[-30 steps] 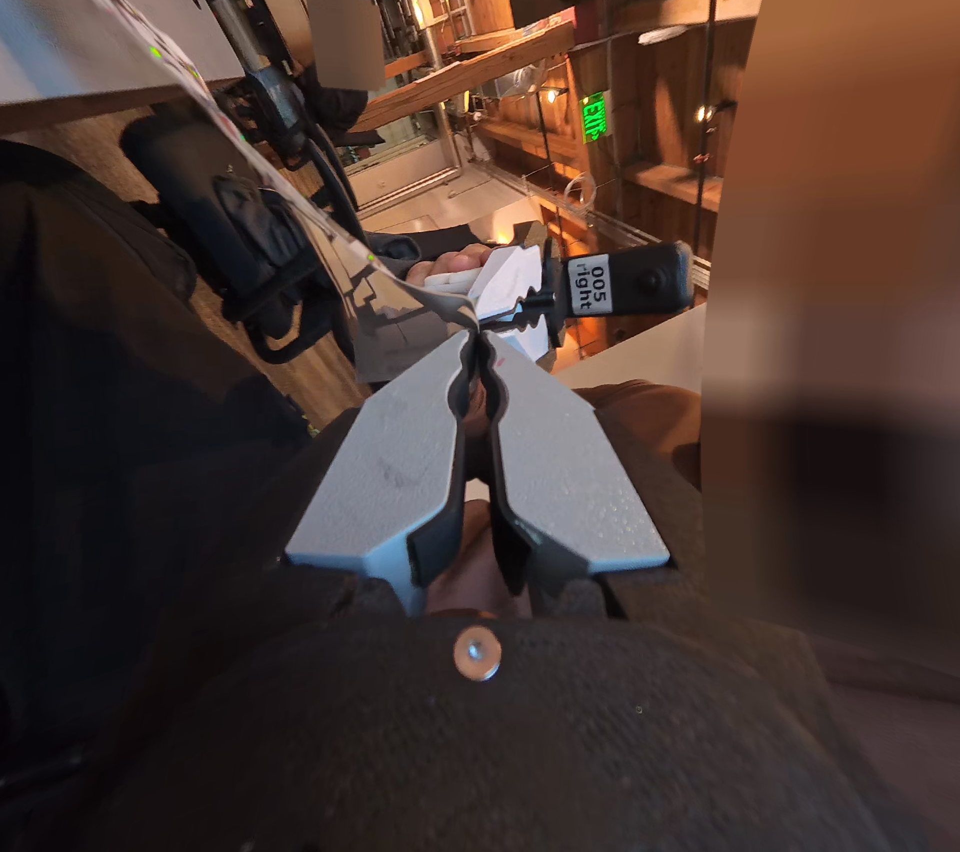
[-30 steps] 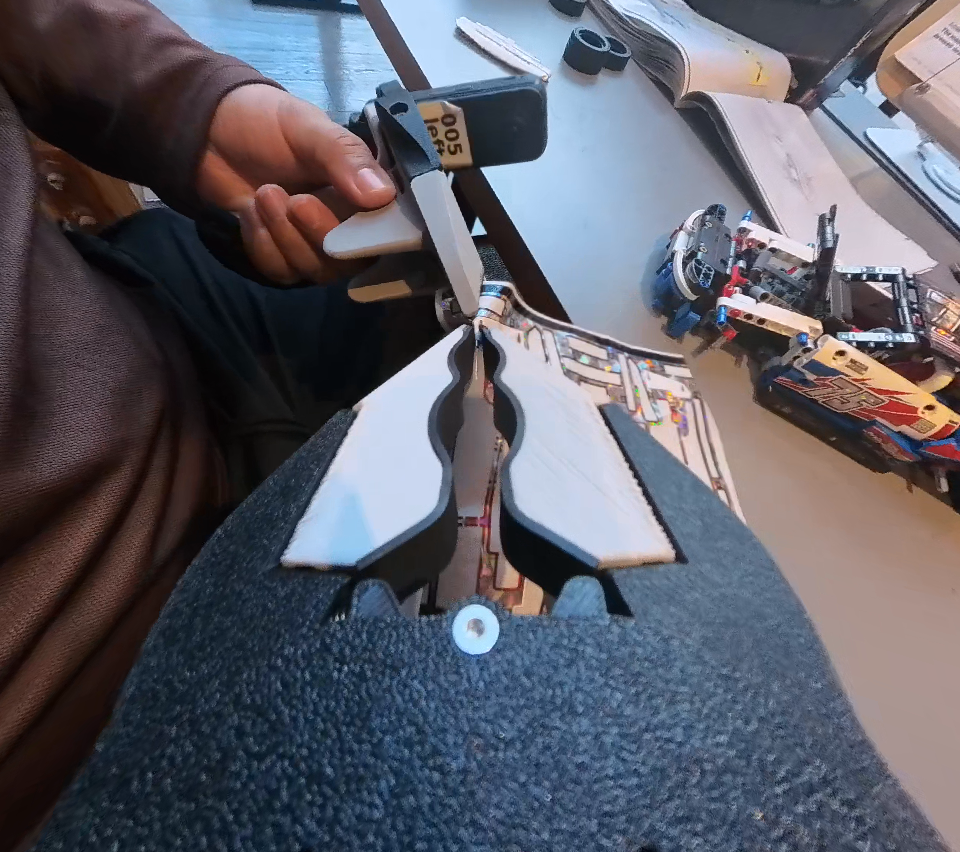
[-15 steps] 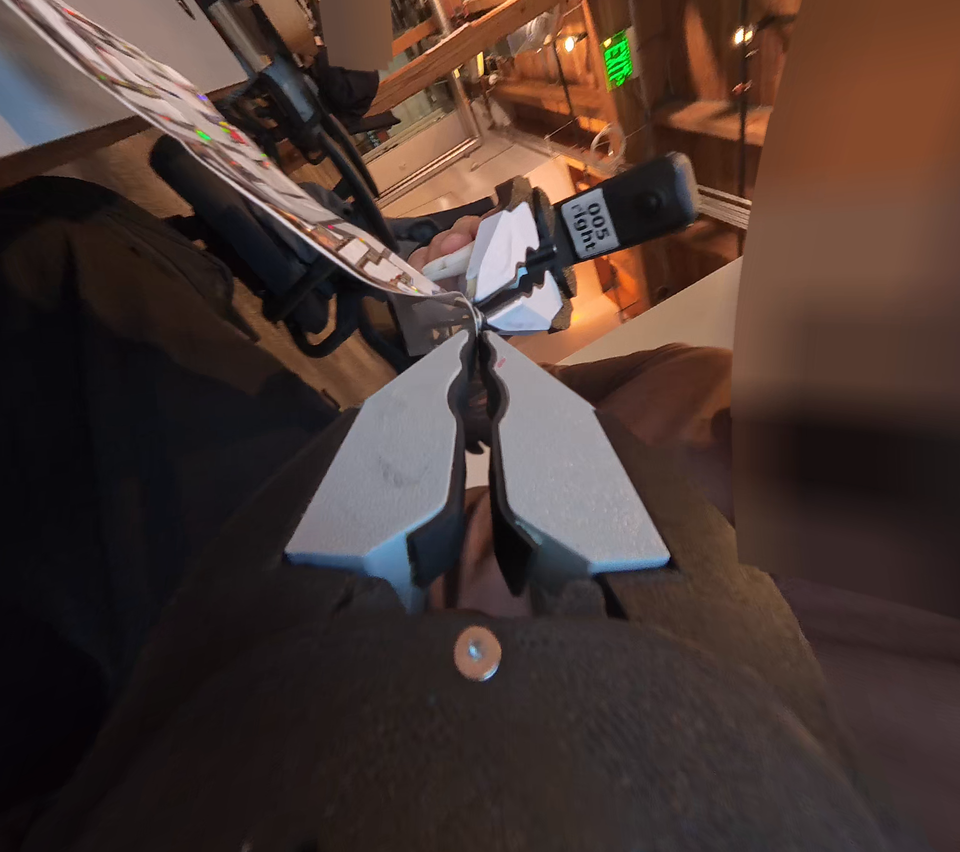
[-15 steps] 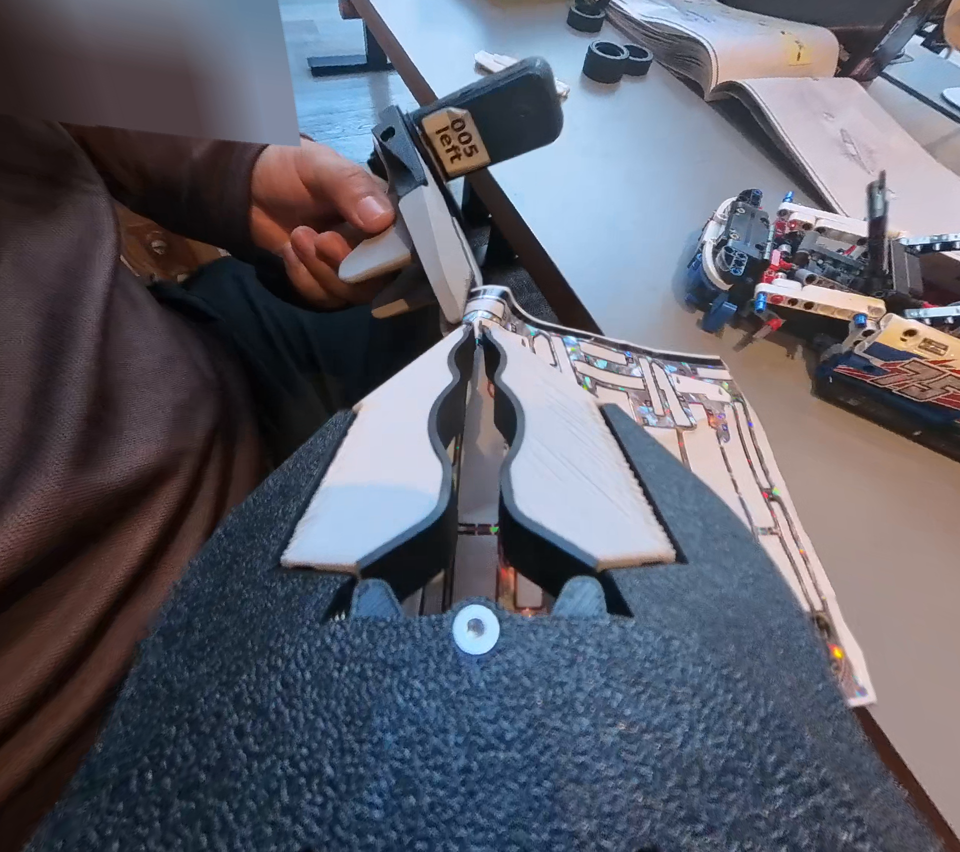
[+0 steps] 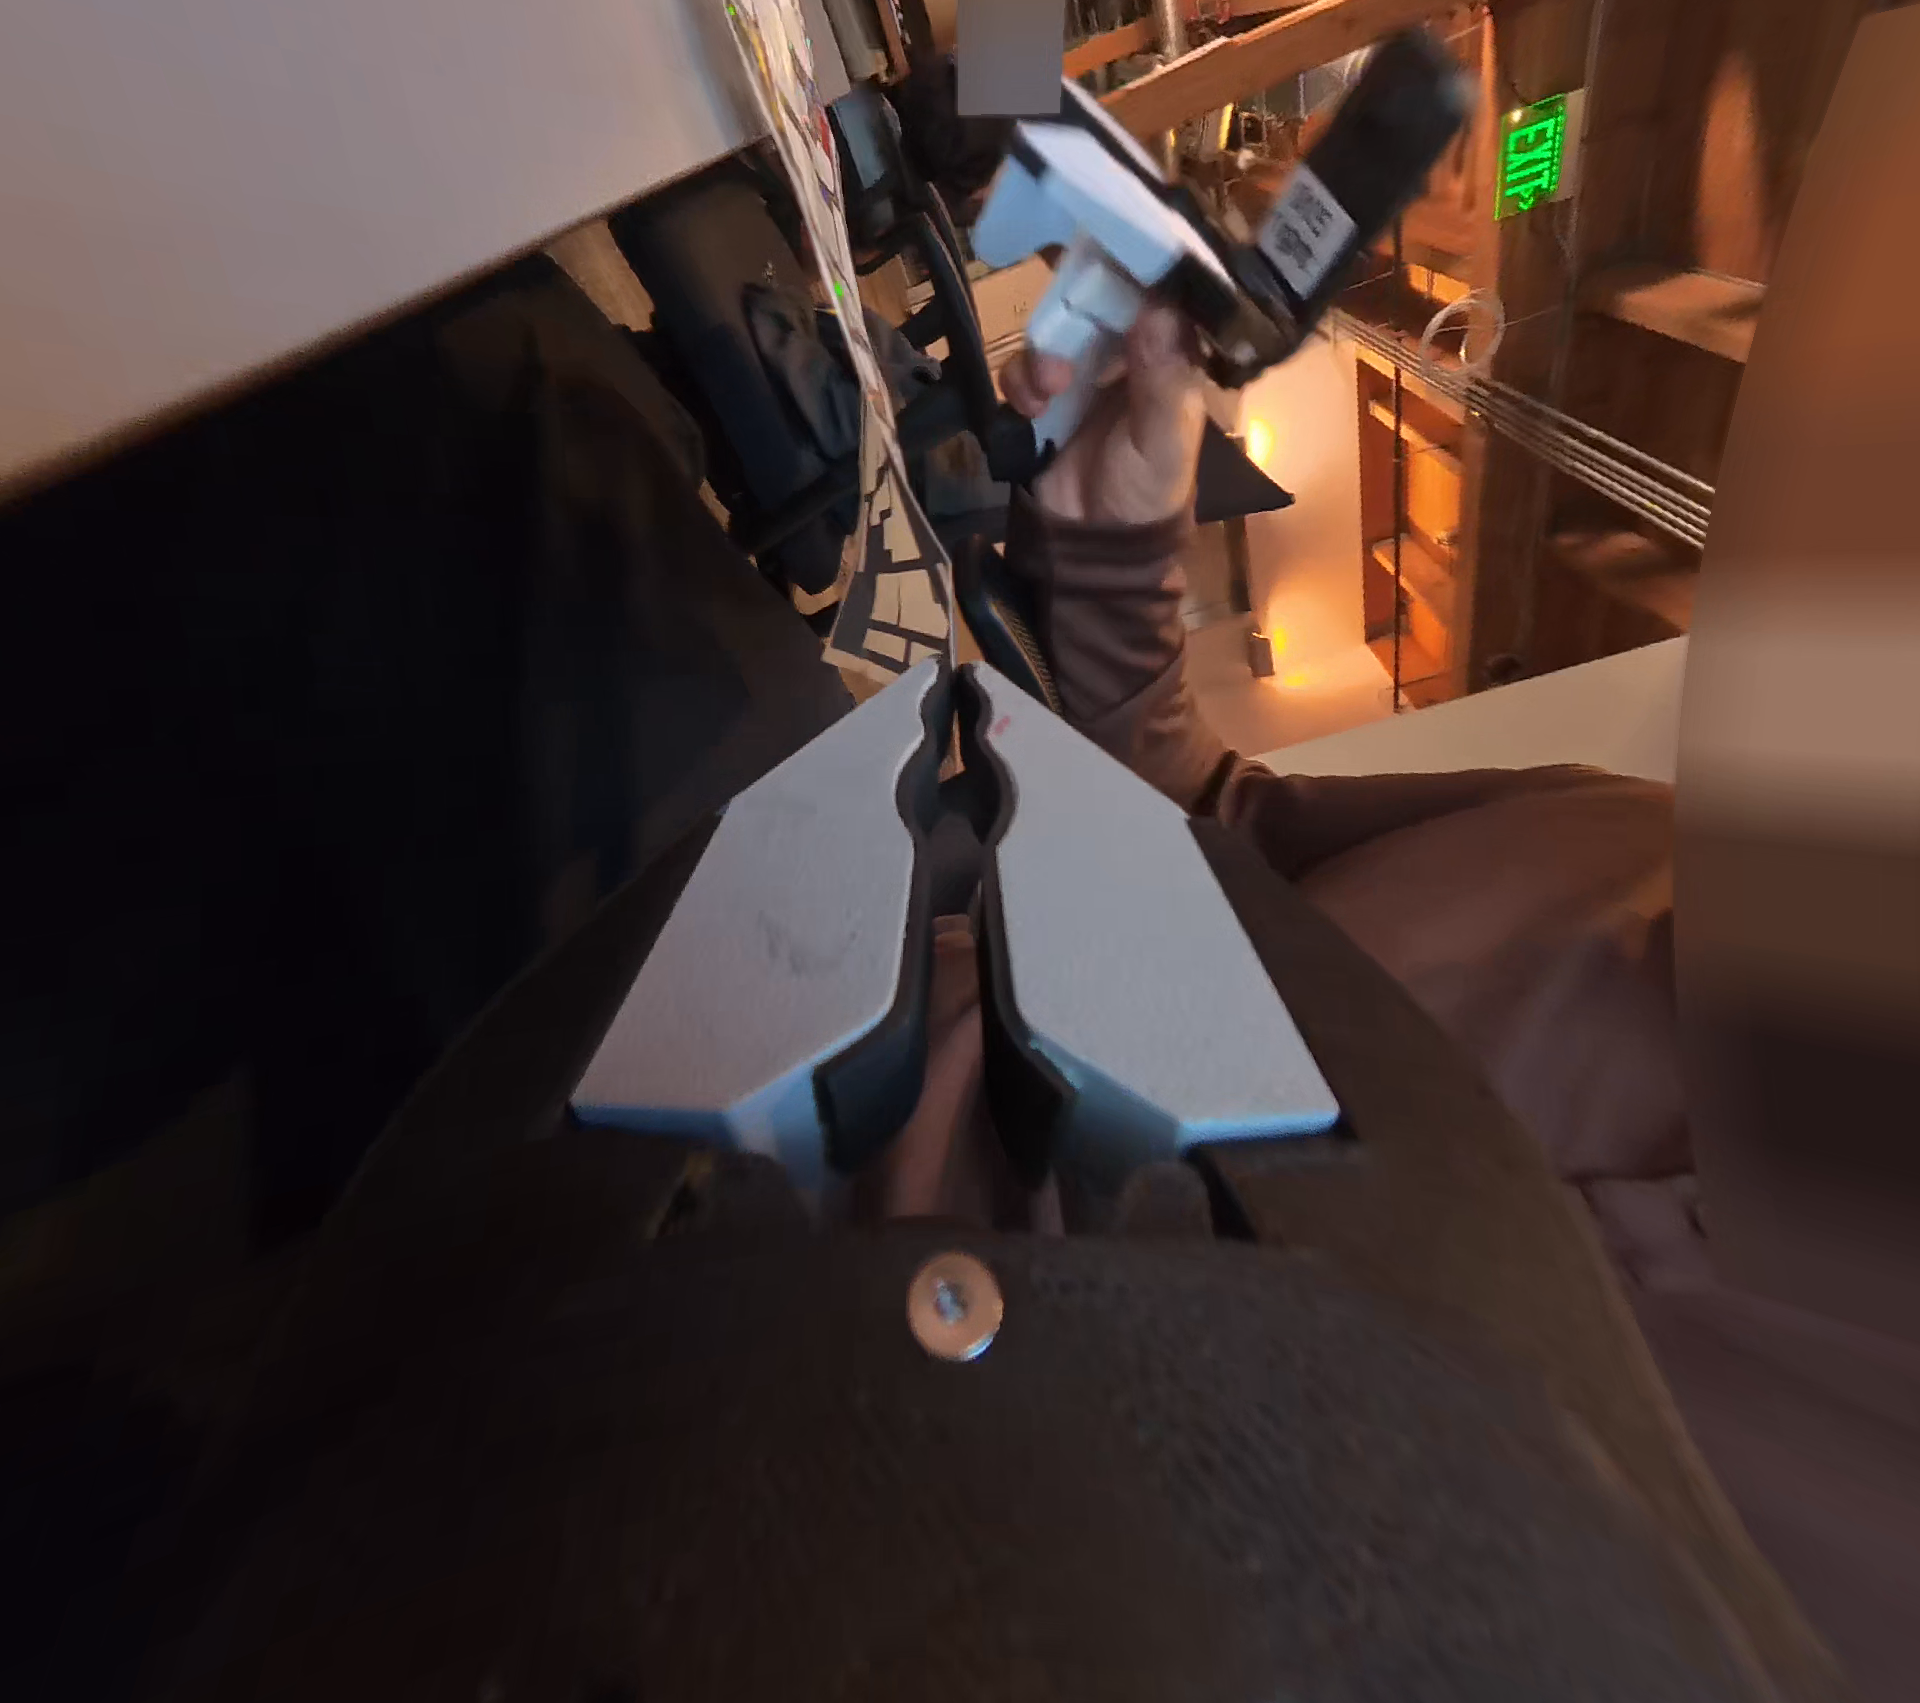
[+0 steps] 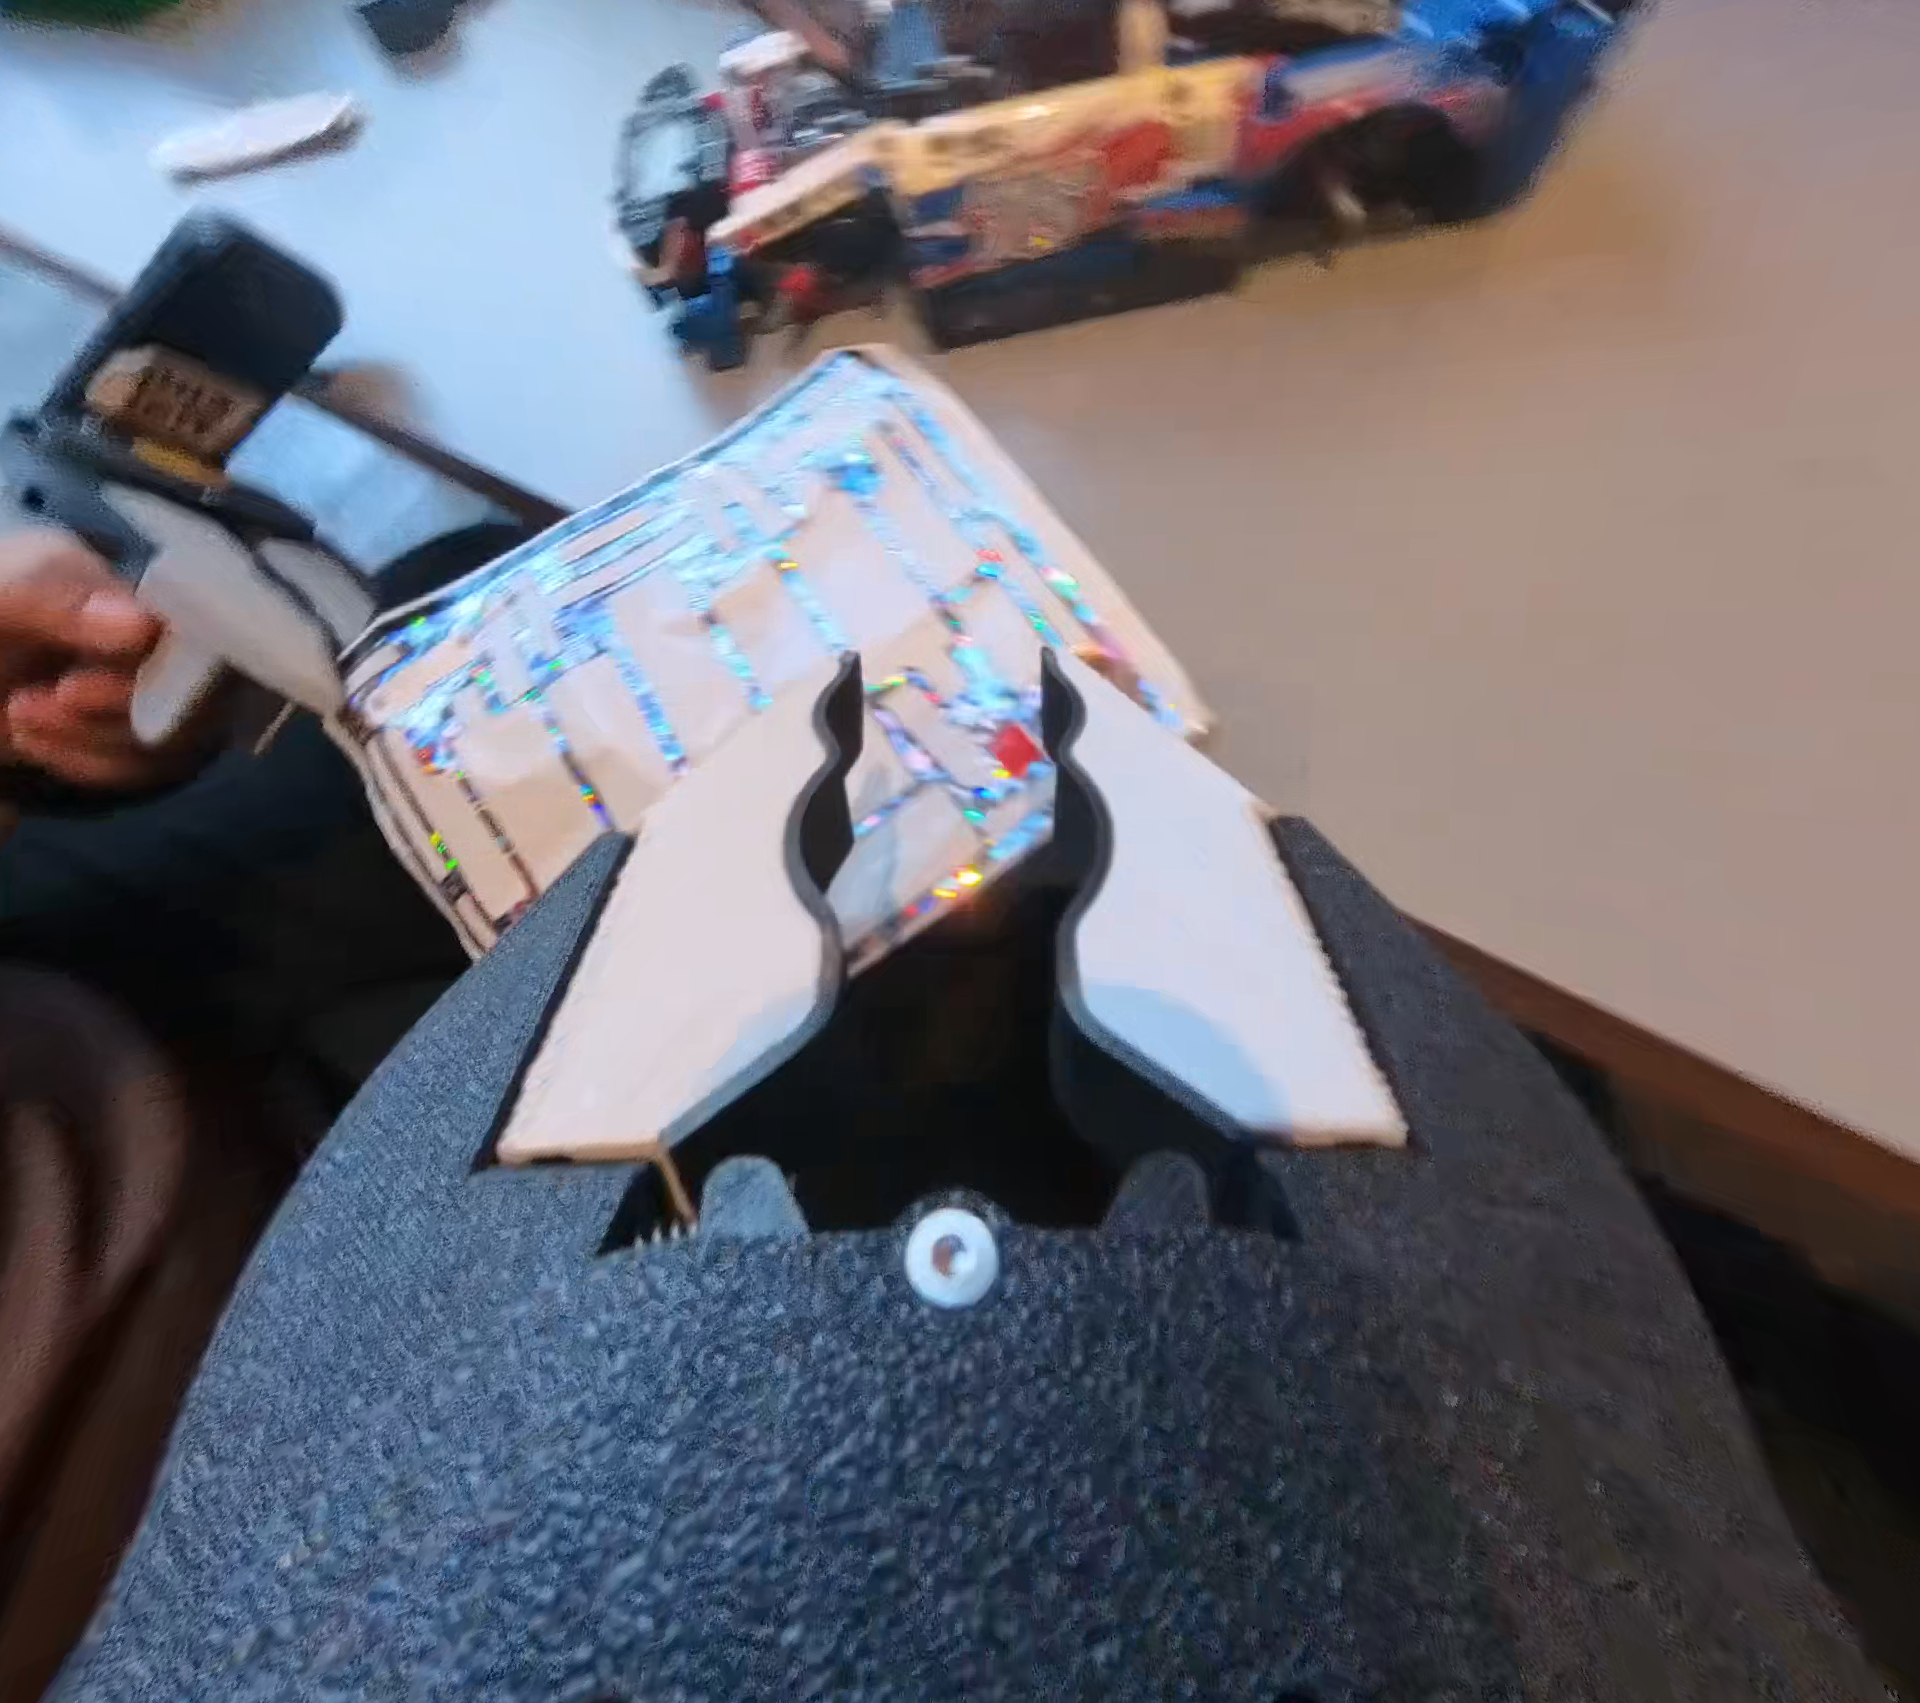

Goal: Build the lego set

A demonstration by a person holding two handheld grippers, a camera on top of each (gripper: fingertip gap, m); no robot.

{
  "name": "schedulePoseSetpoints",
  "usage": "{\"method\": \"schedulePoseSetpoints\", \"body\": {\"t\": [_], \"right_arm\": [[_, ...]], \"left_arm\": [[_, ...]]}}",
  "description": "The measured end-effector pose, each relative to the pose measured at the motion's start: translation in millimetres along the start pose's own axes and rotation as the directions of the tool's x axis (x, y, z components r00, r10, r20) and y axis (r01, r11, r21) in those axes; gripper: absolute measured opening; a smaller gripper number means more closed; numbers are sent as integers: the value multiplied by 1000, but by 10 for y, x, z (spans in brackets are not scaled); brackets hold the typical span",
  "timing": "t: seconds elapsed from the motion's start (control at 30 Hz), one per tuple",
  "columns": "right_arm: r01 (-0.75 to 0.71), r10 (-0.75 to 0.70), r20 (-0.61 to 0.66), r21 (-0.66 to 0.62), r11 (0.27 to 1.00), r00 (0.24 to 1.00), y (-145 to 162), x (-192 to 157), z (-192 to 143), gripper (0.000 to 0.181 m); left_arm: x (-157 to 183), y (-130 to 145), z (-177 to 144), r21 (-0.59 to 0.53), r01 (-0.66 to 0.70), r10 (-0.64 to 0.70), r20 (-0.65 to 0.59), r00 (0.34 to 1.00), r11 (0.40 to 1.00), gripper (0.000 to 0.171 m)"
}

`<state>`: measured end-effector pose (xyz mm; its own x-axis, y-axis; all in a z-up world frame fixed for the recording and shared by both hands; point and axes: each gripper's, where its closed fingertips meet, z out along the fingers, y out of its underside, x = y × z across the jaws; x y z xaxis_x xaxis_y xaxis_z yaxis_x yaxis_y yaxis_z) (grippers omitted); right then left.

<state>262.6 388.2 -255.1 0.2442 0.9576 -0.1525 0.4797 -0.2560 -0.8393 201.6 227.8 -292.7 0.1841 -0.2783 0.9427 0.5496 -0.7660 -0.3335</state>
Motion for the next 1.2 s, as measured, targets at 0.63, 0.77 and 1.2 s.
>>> {"method": "schedulePoseSetpoints", "body": {"t": [0.63,0.77,1.2], "right_arm": [[-272,271,-35,-50,961,962,255,456,-13,33],[-222,221,-33,-34,974,975,202,403,27,43],[233,-222,95,-135,963,970,35,-71,650,79]], "left_arm": [[-72,-8,4,-4,-19,19,39,999,1000,0],[-70,14,18,-15,-17,17,38,999,1000,0],[-223,205,56,-253,-328,383,212,899,910,0]]}}
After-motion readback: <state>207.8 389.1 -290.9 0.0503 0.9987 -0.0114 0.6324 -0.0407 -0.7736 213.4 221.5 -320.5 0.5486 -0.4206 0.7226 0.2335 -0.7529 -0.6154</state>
